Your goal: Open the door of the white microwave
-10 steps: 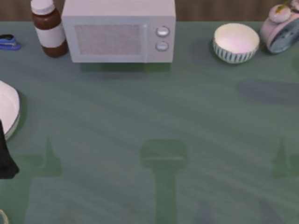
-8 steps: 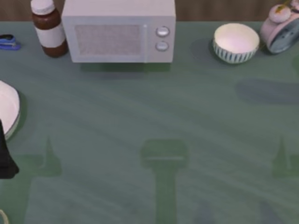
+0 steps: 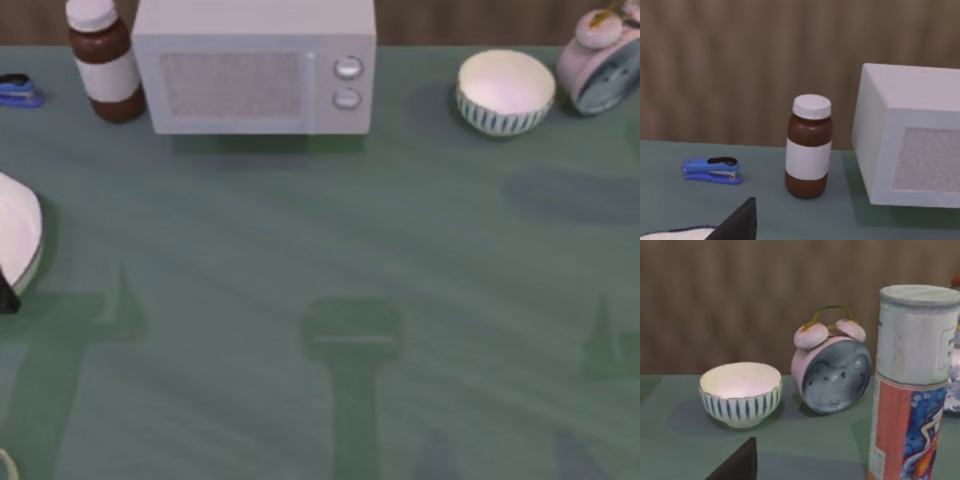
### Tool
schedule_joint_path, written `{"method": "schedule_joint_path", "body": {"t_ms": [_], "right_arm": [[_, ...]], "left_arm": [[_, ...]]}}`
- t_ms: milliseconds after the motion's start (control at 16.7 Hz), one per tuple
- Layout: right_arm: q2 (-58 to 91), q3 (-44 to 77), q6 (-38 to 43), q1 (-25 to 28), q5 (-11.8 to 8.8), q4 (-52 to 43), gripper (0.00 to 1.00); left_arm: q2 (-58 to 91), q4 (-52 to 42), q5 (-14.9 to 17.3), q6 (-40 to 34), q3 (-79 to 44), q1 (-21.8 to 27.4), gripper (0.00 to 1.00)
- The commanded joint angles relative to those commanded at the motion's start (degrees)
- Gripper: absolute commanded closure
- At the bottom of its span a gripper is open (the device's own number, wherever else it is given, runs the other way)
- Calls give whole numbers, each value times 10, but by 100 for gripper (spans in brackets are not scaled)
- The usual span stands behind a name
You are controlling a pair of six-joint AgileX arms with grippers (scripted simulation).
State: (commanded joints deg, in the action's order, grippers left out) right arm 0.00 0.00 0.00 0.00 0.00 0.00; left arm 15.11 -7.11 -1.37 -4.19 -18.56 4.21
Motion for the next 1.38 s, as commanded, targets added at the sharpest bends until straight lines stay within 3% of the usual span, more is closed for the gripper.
{"method": "schedule_joint_path", "body": {"t_ms": [1020, 1380], "right_arm": [[0, 0, 0, 0, 0, 0, 0], [0, 0, 0, 0, 0, 0, 0]], "left_arm": [[856, -477, -104, -195, -951, 217, 0], [1116, -622, -137, -245, -1203, 274, 0]]}}
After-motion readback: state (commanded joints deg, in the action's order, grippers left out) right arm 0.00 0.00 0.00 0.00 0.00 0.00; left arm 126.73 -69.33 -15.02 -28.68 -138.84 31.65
